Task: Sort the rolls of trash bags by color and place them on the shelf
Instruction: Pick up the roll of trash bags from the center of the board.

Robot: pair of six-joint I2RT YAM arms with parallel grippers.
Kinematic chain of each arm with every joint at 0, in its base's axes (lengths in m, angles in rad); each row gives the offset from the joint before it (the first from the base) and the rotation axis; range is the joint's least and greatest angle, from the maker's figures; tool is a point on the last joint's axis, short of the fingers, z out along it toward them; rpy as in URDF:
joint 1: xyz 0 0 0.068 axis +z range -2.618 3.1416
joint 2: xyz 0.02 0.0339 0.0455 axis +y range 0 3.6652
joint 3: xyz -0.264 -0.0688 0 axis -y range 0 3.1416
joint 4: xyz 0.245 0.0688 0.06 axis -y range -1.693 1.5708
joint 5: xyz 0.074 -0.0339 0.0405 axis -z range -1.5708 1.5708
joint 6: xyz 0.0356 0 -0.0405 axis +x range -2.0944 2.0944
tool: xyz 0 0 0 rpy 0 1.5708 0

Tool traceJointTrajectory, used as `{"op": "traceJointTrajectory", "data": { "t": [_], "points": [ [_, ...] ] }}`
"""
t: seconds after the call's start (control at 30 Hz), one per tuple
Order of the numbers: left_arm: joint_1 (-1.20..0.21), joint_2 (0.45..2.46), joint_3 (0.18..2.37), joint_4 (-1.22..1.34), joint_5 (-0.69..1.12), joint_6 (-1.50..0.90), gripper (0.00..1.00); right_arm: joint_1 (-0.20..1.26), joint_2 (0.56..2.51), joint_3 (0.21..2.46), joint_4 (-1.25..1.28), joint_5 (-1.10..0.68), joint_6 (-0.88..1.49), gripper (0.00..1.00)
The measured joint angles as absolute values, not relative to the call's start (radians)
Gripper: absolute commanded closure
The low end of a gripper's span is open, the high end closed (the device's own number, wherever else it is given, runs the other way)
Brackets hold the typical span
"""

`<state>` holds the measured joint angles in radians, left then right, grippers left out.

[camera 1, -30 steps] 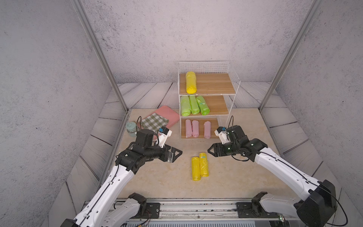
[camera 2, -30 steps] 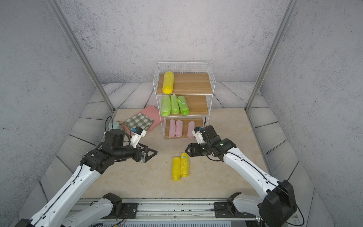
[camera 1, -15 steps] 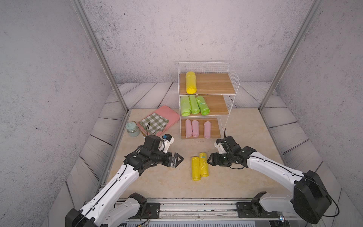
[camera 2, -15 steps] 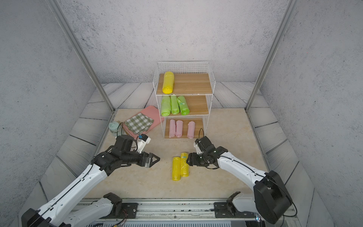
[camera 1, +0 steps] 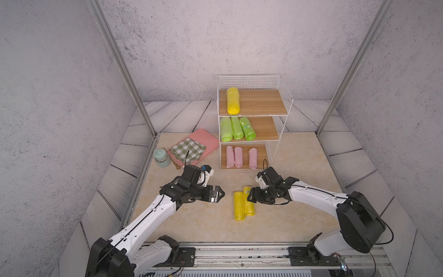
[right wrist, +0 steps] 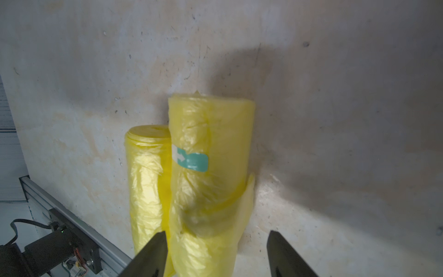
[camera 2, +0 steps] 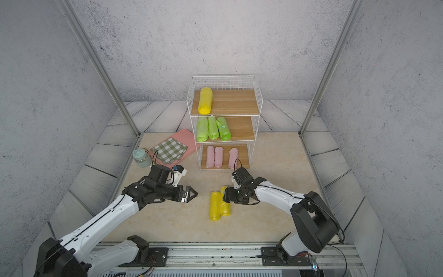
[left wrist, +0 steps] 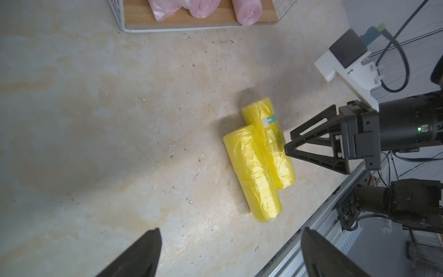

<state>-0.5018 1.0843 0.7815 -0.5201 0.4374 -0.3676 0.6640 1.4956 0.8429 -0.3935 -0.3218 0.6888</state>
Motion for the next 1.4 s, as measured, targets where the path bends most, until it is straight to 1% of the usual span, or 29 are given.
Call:
{"op": "traceJointTrajectory", "data": {
  "t": [0.17, 0.4, 0.5, 0.6, 0.73, 0.8, 1.0, 1.13, 1.4],
  "points": [
    [-0.502, 1.088, 0.781, -0.519, 0.420, -0.374, 0.03, 0.685, 1.549, 0.880, -0.398, -0.323, 0.689, 0.30],
    [-0.502, 1.113, 0.781, -0.519, 0.406, -0.375, 0.03, 0.696, 1.599, 0.912, -0.455, -0.304, 0.688, 0.39],
    [-0.502, 1.114, 0.781, -0.519, 0.403, -0.375, 0.03, 0.696, 1.600, 0.913, -0.466, -0.295, 0.686, 0.47],
    [-0.502, 1.114, 0.781, -0.519, 0.403, -0.375, 0.03, 0.696, 1.599, 0.916, -0.469, -0.286, 0.683, 0.52],
    [-0.502, 1.118, 0.781, -0.518, 0.403, -0.376, 0.03, 0.698, 1.599, 0.922, -0.476, -0.277, 0.677, 0.64],
    [-0.502, 1.120, 0.782, -0.518, 0.403, -0.376, 0.03, 0.697, 1.597, 0.923, -0.475, -0.276, 0.676, 0.68],
    [-0.502, 1.136, 0.793, -0.512, 0.404, -0.381, 0.03, 0.698, 1.576, 0.916, -0.476, -0.245, 0.673, 0.83],
    [-0.502, 1.140, 0.804, -0.510, 0.409, -0.383, 0.03, 0.695, 1.530, 0.901, -0.480, -0.213, 0.670, 1.00],
    [-0.502, 1.130, 0.826, -0.462, 0.463, -0.383, 0.03, 0.690, 1.381, 0.879, -0.469, -0.179, 0.633, 1.00]
  ]
}}
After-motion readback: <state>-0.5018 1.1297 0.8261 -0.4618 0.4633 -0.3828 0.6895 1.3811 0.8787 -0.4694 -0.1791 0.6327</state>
